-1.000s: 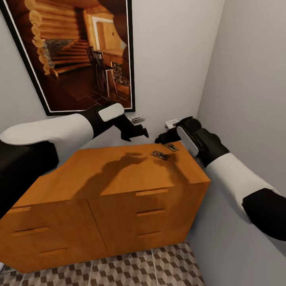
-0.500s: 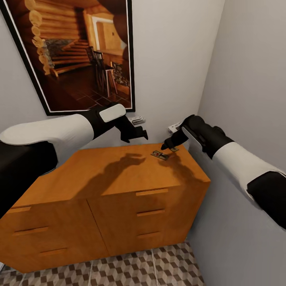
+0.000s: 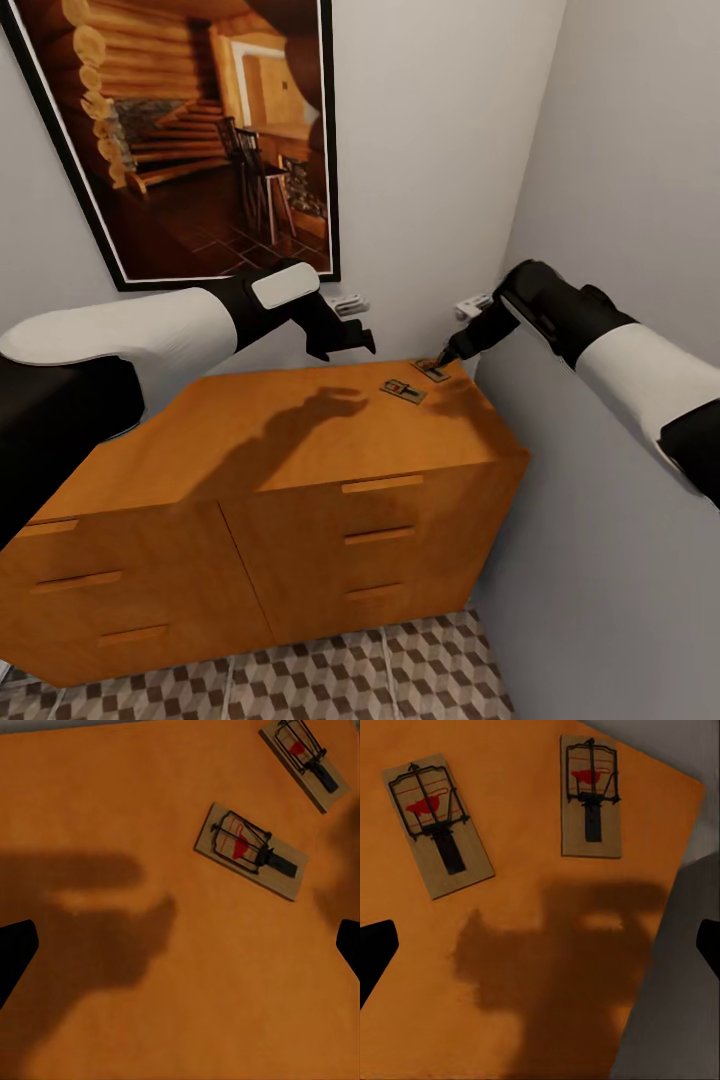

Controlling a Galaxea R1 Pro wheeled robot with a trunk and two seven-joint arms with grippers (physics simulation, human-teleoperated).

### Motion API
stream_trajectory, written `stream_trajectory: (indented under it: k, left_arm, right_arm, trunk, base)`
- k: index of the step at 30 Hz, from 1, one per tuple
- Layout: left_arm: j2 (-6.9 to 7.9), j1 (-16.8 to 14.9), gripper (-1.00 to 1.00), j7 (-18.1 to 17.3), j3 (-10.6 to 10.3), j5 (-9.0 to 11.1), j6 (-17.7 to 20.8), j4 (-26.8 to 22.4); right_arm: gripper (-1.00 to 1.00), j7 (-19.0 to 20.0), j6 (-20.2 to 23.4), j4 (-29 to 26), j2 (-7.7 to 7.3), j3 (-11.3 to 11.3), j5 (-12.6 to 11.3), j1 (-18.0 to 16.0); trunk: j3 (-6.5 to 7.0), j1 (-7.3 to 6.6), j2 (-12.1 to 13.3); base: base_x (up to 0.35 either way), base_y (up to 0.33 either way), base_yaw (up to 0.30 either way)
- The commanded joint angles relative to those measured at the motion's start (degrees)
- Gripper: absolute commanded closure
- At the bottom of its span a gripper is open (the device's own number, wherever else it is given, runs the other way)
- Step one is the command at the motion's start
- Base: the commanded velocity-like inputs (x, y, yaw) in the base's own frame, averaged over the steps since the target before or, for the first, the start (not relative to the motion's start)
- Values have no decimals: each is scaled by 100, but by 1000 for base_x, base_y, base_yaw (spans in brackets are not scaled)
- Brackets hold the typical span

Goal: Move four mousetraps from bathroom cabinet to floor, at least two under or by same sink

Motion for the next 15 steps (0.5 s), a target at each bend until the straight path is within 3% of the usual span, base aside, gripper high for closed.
stream_trajectory:
  k: [1,11,15]
  left_arm:
    - [-2,-8,-100,46,-19,61,-1,-6]
    - [-10,-8,-100,46,-18,61,-6,-55]
    - [-11,-8,-100,46,-18,61,-8,-84]
  right_arm:
    - [-100,67,24,2,-36,44,2,-21]
    - [-100,1096,-31,36,-148,55,587,-130]
    - [-100,1339,-39,34,-155,51,761,-170]
  trunk:
    - [-6,0,-3]
    - [-6,0,-3]
    - [-6,0,-3]
  base:
    - [0,0,0]
    - [0,0,0]
    - [14,-5,0]
